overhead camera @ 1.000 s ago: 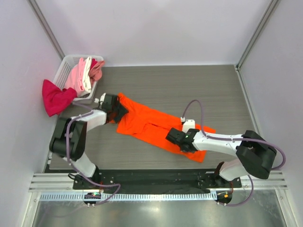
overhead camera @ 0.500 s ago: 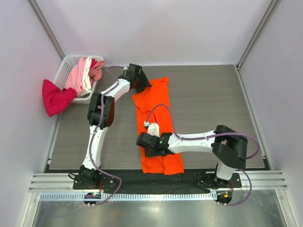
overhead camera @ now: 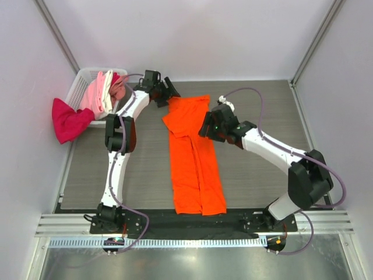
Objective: Fold and stack the t-shirts
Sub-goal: Fold the tshirt
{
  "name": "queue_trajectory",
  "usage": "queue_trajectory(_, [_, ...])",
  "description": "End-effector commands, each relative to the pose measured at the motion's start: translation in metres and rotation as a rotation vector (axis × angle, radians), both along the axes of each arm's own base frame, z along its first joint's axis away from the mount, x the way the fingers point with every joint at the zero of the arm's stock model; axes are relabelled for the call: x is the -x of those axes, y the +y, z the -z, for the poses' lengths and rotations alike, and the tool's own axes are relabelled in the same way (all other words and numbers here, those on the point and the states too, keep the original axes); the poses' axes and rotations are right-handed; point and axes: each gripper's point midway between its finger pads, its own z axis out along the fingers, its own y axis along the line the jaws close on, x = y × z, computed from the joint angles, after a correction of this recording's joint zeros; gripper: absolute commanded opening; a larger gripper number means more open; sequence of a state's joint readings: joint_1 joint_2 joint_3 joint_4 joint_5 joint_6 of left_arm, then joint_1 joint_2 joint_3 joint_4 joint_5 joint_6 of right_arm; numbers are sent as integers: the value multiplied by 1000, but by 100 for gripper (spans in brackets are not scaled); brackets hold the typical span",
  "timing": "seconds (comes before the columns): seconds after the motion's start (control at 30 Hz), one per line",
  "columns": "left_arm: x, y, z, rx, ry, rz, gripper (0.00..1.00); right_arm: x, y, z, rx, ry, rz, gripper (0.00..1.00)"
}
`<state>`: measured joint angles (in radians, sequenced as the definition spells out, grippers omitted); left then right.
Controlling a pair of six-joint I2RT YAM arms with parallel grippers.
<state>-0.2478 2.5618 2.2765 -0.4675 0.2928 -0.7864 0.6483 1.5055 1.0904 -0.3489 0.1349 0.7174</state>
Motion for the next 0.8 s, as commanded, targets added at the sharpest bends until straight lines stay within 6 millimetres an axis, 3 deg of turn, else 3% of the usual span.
queue_trajectory(0.0, [5,-1,-69,32,-125,55,80,-51,-7,-20,-68,-69,-36,64])
queue_trajectory(0.03, [10,2,-74,27,-127,49,82,-63,-9,-7,-78,-41,-35,69])
queue_trajectory(0.1, [28,6,-81,33,-110,37,84,-93,-21,-8,-102,-41,2,75])
queue_trajectory(0.2, [44,14,-87,63,-71,-43,85,-129,-22,9,-113,-12,19,75])
queue_trajectory(0.3, [41,15,-88,91,-83,-84,85,-167,-20,30,-141,12,34,72])
queue_trajectory(0.33, [38,15,-80,92,-69,-92,84,-176,-20,41,-150,26,39,72])
queue_trajectory(0.37, [36,14,-75,91,-68,-90,83,-191,-12,30,-183,0,22,71])
queue_trajectory(0.4, [31,14,-74,91,-71,-93,82,-199,-13,58,-178,41,34,68])
queue_trajectory(0.43, [29,13,-55,74,-49,-81,80,-207,-16,62,-175,44,43,68])
queue_trajectory(0.47, [23,13,-58,71,-61,-76,79,-220,-16,54,-175,16,53,68])
queue_trajectory(0.5, [23,15,-48,61,-33,-73,78,-225,-17,69,-168,36,65,68])
queue_trajectory(0.57, [21,14,-29,52,-5,-60,73,-236,-23,68,-180,36,86,67])
queue_trajectory(0.77, [16,20,-4,18,20,-81,64,-255,-30,95,-180,50,96,66])
